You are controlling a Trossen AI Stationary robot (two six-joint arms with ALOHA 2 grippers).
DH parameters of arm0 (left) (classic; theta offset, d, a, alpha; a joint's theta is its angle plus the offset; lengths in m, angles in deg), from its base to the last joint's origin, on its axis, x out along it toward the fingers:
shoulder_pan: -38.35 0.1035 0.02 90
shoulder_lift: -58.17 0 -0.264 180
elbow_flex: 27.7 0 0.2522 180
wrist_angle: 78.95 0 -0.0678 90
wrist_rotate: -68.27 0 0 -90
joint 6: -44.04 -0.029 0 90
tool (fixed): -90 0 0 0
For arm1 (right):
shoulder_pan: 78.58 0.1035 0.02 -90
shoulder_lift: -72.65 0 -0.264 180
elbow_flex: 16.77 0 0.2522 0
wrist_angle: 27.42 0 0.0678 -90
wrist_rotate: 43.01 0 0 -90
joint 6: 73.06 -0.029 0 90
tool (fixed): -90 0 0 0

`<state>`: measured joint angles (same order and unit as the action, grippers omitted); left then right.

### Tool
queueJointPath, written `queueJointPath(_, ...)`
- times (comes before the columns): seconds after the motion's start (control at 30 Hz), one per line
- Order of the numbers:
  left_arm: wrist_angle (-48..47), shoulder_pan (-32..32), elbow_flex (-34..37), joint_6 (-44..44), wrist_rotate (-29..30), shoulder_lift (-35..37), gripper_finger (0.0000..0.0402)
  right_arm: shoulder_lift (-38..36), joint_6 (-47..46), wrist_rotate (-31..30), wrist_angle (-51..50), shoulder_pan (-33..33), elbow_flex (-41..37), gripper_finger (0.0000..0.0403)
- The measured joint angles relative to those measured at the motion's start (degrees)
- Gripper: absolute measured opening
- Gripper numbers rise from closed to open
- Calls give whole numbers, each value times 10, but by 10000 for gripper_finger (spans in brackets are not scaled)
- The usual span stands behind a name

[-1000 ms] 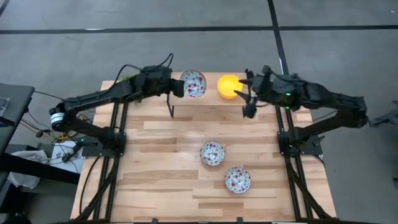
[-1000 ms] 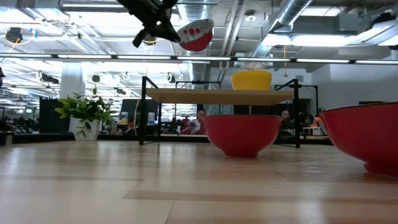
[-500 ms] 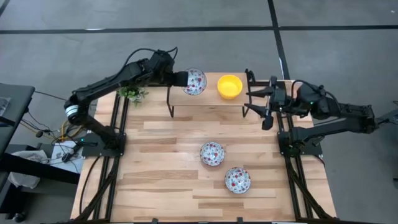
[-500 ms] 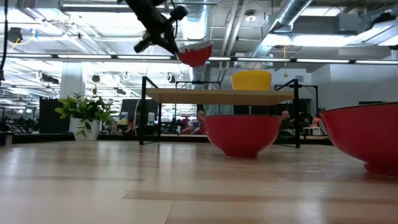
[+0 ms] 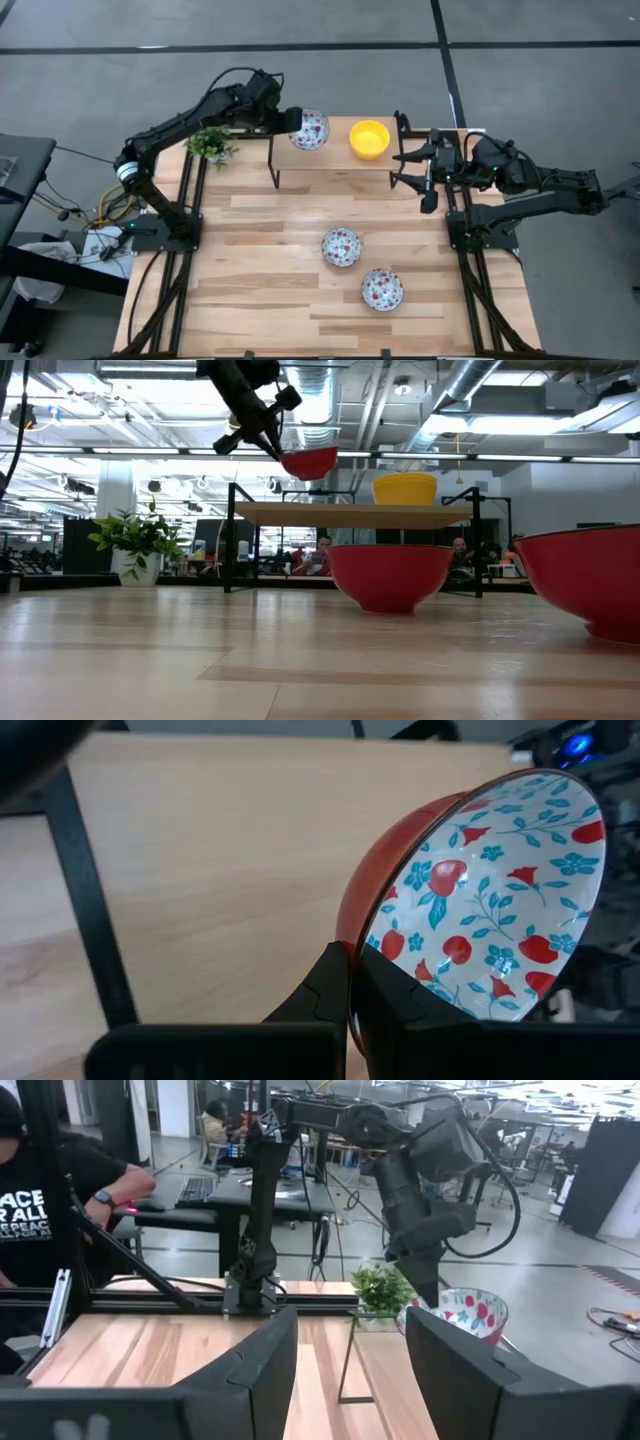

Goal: Pick & Place Mini bowls
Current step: Put the top orange bowl on the shelf

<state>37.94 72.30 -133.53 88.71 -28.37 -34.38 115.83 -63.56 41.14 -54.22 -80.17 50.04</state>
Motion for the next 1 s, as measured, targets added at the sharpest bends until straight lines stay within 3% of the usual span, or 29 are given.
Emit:
queueJointPath(0.23,2,1,-52,9,-1,-7,5,-1,44,10,-6,-1,0,176)
queueJointPath(0.5,-62,12,-115,19,-3,-69,5,-22,51,106,-11,-25,0,176)
queueJointPath(0.73,-117,17,-133,28,-31,-97,4,-24,27,109,-29,-26,0,175)
queueJointPath(1.0,-142,18,-132,40,-23,-109,5,-24,25,109,-28,-26,0,178)
